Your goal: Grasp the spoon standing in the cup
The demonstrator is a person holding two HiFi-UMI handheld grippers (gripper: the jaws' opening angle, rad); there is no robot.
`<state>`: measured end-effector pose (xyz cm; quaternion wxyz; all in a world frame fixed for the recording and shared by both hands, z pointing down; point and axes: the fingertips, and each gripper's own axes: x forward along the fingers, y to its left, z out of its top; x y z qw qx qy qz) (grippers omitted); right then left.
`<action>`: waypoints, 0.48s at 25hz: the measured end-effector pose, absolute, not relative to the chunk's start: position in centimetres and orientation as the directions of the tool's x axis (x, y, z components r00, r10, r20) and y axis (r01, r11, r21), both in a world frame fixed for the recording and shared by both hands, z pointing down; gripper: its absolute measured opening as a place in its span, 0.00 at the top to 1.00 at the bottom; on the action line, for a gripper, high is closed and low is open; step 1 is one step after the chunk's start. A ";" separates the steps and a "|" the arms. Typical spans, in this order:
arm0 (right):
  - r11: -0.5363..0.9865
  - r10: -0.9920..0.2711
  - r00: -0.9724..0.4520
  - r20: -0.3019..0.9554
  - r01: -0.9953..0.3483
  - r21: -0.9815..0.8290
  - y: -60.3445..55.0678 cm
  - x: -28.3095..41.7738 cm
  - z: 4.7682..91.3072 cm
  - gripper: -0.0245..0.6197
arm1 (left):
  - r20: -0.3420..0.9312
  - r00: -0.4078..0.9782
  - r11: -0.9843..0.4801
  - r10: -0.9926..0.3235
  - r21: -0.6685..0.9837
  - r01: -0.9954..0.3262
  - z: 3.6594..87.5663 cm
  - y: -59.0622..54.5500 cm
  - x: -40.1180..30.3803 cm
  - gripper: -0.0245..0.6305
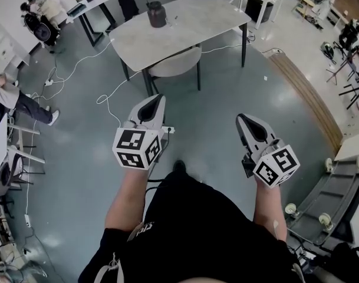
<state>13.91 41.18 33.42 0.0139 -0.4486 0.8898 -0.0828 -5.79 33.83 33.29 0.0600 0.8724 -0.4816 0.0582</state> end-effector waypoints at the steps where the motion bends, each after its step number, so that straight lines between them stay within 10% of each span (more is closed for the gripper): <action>1: 0.583 -0.800 -0.597 0.050 -0.795 -0.165 41.0 14.2 33.6 0.97 | 0.161 0.530 -0.529 -0.833 0.048 -0.847 33.5 33.4 -5.6 0.95; 12: 0.513 -0.832 -0.534 0.152 -0.844 -0.155 32.7 19.0 36.7 0.97 | 0.122 0.588 -0.584 -0.800 0.072 -0.809 34.0 21.8 -0.7 0.95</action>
